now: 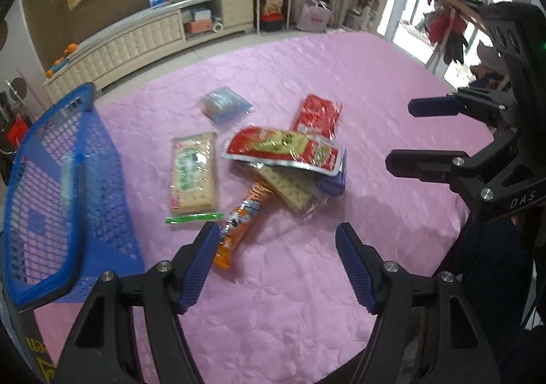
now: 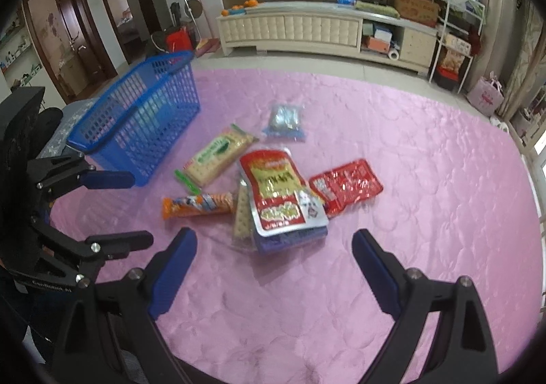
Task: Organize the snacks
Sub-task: 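Grasp the orange stick snack with the left tool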
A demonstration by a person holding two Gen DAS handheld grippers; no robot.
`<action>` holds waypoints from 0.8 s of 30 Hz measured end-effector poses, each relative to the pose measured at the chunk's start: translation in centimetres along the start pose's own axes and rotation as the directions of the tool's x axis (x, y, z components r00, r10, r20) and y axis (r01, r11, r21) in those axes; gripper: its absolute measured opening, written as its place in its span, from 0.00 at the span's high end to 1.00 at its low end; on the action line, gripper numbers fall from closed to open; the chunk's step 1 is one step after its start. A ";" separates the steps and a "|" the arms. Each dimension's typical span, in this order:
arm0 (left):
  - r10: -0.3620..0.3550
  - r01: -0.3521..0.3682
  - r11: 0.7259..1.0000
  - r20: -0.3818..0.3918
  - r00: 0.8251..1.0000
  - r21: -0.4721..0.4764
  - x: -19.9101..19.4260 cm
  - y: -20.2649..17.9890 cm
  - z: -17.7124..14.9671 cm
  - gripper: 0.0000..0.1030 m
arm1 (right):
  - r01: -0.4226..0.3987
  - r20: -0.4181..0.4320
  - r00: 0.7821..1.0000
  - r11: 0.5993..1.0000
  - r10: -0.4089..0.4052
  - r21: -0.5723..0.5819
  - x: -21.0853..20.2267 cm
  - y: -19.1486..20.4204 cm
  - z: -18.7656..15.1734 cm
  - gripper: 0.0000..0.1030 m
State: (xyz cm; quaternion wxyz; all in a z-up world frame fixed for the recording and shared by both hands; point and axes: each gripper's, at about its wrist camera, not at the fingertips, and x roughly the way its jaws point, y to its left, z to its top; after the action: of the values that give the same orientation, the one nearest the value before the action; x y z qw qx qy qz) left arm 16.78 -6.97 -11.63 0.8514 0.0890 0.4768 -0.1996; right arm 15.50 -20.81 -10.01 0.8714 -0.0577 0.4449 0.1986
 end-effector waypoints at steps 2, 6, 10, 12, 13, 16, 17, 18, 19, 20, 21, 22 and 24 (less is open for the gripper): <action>-0.003 0.003 1.000 -0.015 1.000 0.017 1.0 -0.1 -0.1 0.43 | 0.003 -0.015 1.000 1.000 -0.003 -0.004 0.9 -0.3 -0.4 0.08; -0.018 0.019 1.000 -0.046 0.999 0.009 2.9 0.4 0.0 0.51 | 0.016 -0.014 1.000 1.000 -0.016 -0.018 2.0 -0.6 -1.0 0.08; -0.014 0.015 1.000 -0.076 0.997 0.017 4.5 1.1 0.3 0.56 | 0.008 -0.014 1.000 1.000 -0.009 -0.011 3.0 -1.2 -1.2 0.08; -0.010 0.011 1.000 -0.090 0.996 0.020 5.3 1.5 0.7 0.59 | 0.009 -0.020 1.000 1.000 -0.009 -0.005 3.4 -1.4 -1.2 0.08; -0.010 0.012 1.000 -0.097 0.995 0.014 5.7 1.8 0.8 0.60 | 0.005 -0.022 1.000 1.000 -0.005 0.004 3.7 -1.6 -1.2 0.08; -0.001 0.001 1.000 -0.126 0.992 0.004 6.9 2.5 0.8 0.60 | -0.005 -0.029 1.000 1.000 0.006 0.022 4.1 -2.1 -1.6 0.08; 0.005 -0.004 1.000 -0.138 0.990 0.006 7.3 2.6 0.9 0.60 | -0.006 -0.031 0.999 1.000 0.007 0.025 4.3 -2.3 -1.7 0.08; 0.010 -0.009 1.000 -0.147 0.989 0.007 7.6 2.7 0.7 0.60 | -0.007 -0.034 0.999 1.000 0.008 0.026 4.4 -2.4 -1.8 0.08; 0.018 -0.017 1.000 -0.157 0.987 0.006 8.0 2.8 0.6 0.60 | -0.006 -0.039 0.999 1.000 0.008 0.030 4.6 -2.5 -1.9 0.08; 0.023 -0.023 1.000 -0.160 0.987 0.005 8.3 2.8 0.5 0.60 | -0.007 -0.042 0.999 0.999 0.008 0.033 4.7 -2.7 -1.9 0.08; 0.023 -0.023 1.000 -0.163 0.986 0.000 8.4 2.9 0.4 0.60 | -0.007 -0.045 0.999 0.999 0.009 0.037 4.8 -2.8 -2.0 0.08; 0.018 -0.019 1.000 -0.167 0.986 -0.009 8.6 3.0 0.3 0.65 | -0.006 -0.046 0.999 0.999 0.008 0.037 4.8 -2.9 -1.9 0.08; -0.003 -0.004 0.999 -0.177 0.984 -0.036 8.9 3.2 0.2 0.75 | -0.002 -0.047 0.999 0.999 0.004 0.039 4.7 -2.9 -1.9 0.08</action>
State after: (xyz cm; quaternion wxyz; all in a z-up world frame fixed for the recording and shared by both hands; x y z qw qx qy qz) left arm 22.42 -6.38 -19.21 0.8071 0.0911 0.5543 -0.1821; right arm 17.68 -22.64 -15.12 0.8614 -0.0446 0.4689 0.1899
